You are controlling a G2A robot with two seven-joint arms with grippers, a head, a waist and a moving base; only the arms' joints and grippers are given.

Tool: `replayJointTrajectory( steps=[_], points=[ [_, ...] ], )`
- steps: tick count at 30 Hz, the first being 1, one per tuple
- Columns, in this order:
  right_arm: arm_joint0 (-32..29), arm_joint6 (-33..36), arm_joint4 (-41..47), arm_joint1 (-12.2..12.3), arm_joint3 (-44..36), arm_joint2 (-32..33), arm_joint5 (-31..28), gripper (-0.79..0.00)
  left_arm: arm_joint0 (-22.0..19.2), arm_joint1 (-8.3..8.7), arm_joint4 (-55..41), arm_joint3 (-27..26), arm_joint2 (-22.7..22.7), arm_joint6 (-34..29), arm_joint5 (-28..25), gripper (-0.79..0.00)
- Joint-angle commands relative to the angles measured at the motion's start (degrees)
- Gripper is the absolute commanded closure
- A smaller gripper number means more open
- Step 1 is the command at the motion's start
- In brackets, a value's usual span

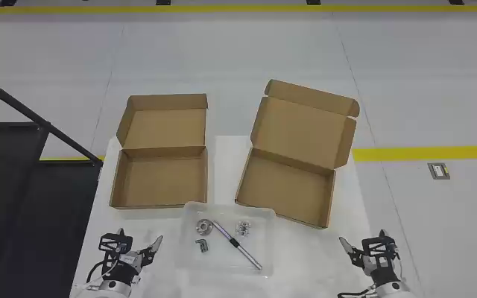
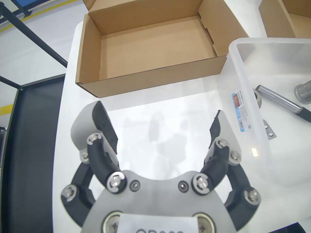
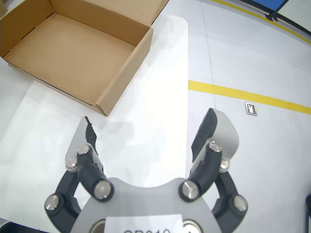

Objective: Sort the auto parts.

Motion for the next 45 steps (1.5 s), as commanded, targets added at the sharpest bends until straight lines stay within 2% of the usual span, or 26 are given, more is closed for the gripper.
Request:
replayJointTrajectory(
  steps=[1, 16, 26, 31, 33, 45],
  points=[
    [0.0, 0.0, 0.0, 0.0, 0.0, 0.0, 0.0, -0.785, 0.0, 0.0, 0.0, 0.0, 0.0, 0.0, 0.0, -0.784],
    [0.06, -0.01, -0.17, 0.0, -0.09, -0.02, -0.07, -0.785, -0.02, -0.03, -0.67, -0.09, 0.06, 0.14, -0.32, -0.785],
    [4.67, 2.2, -5.16, 0.39, -8.75, -0.49, -7.55, -0.785, 0.61, 0.01, -10.48, -0.63, -6.48, 6.77, -6.54, -0.785],
    [7.82, 4.44, -7.73, 0.58, -13.71, -3.08, -13.5, -0.785, 1.94, 0.18, -12.09, -1.6, -8.99, 9.96, -11.79, -0.785],
    [9.07, 6.42, -7.61, 0.58, -15.03, -4.61, -15.78, -0.785, 1.94, 0.18, -12.09, -1.6, -8.99, 9.96, -11.79, -0.785],
    [9.07, 6.42, -7.61, 0.58, -15.03, -4.61, -15.78, -0.785, 1.94, 0.18, -12.09, -1.6, -8.99, 9.96, -11.79, -0.785]
  ],
)
